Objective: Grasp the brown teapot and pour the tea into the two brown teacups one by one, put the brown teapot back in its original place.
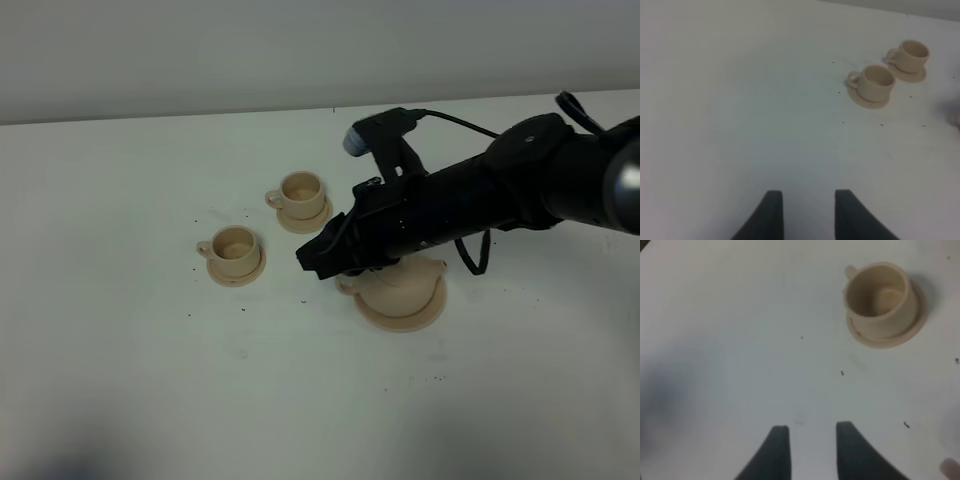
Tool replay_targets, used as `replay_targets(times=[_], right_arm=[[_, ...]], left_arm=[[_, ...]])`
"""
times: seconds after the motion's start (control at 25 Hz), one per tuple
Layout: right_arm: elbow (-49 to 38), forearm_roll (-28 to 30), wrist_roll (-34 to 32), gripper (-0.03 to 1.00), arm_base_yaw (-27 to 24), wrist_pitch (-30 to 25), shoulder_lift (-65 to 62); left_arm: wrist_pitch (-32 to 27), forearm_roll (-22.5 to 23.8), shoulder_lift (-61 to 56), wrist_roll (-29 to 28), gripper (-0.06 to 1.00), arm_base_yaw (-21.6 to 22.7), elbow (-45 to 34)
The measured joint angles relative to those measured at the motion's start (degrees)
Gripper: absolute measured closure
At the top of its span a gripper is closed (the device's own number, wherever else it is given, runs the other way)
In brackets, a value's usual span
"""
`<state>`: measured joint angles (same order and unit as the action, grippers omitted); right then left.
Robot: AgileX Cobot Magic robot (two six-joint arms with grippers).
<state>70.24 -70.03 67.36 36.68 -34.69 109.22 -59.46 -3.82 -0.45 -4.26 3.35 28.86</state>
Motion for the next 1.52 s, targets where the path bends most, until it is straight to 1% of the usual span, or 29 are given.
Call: replay_targets(times=[0.08,0.2,0.36,0.56,0.72,0.92,1.12,1.2,1.32,1.52], right_arm=[[2.44,3.86,-2.62,0.73,1.49,0.14,0.99],[5.55,9.56,-4.50,0.73,2.86,0.62,2.26],[7.34,12.38,-4.60,0.70,2.91,2.56,4.62],[7.91,16.47,-4.19,0.62,2.91,6.07,6.34],[10.27,19.67,-4.13,0.57,3.28,6.20,7.81],[14.55,25.38,-5.12,0.56,5.02,2.65,11.21],[15.25,31.22,-5.92,0.55,6.35,1.34,11.98],[15.25,33.53,-6.11,0.56,6.40,1.81,11.98],[15.25,36.56,-6.30,0.56,6.35,4.00,11.98],[15.25,39.01,-6.34,0.56,6.31,5.61,11.98]], left_arm=[[0.00,0.00,0.00,0.00,0.67,0.00,0.00],[0.00,0.00,0.00,0.00,0.67,0.00,0.00],[0.00,0.00,0.00,0.00,0.67,0.00,0.00],[0.00,0.00,0.00,0.00,0.67,0.00,0.00],[0.00,0.00,0.00,0.00,0.67,0.00,0.00],[0.01,0.00,0.00,0.00,0.67,0.00,0.00],[0.01,0.00,0.00,0.00,0.67,0.00,0.00],[0.01,0.00,0.00,0.00,0.67,0.00,0.00],[0.01,0.00,0.00,0.00,0.67,0.00,0.00],[0.01,0.00,0.00,0.00,0.67,0.00,0.00]])
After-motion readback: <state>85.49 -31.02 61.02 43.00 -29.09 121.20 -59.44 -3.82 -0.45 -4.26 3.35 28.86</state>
